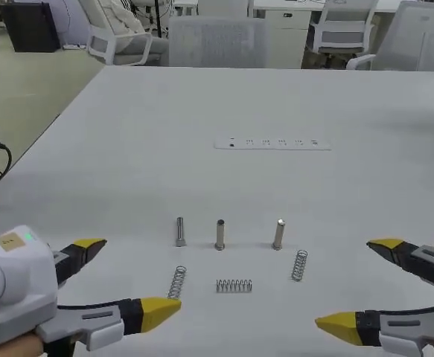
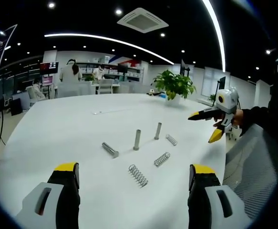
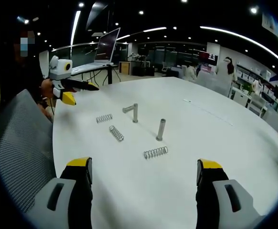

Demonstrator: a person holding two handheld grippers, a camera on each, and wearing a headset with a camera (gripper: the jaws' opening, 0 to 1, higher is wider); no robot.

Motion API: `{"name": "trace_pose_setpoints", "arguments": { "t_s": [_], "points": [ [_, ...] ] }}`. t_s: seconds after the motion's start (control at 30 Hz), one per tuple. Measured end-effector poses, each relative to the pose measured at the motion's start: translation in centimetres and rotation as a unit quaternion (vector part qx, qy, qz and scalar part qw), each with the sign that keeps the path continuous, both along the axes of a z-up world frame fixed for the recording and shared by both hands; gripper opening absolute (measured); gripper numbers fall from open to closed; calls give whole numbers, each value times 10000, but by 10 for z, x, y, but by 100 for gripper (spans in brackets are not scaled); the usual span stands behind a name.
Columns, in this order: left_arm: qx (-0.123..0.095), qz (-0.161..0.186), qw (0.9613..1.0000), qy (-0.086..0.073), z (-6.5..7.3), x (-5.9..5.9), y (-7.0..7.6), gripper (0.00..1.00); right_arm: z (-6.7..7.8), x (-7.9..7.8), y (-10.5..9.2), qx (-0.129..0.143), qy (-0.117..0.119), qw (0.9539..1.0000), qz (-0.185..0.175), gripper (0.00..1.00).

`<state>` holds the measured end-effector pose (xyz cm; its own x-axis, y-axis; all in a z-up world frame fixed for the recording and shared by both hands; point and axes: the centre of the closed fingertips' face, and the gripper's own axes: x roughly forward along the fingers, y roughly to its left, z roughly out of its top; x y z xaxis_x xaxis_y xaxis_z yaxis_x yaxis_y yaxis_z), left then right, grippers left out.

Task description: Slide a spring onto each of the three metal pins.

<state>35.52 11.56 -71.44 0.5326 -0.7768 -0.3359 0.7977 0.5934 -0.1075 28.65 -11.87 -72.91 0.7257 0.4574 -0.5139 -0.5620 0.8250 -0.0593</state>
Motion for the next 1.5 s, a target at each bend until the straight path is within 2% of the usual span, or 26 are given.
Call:
{"name": "trace_pose_setpoints", "arguments": {
  "t_s": [0.6,1.5],
  "points": [
    [49,15,10000,-44,6,4,2,93,0,-1,-1,-48,-7,10000,-2,89],
    [153,-38,9999,-69,11,19,1,91,-1,-2,-1,-30,16,10000,-22,89]
  ]
}}
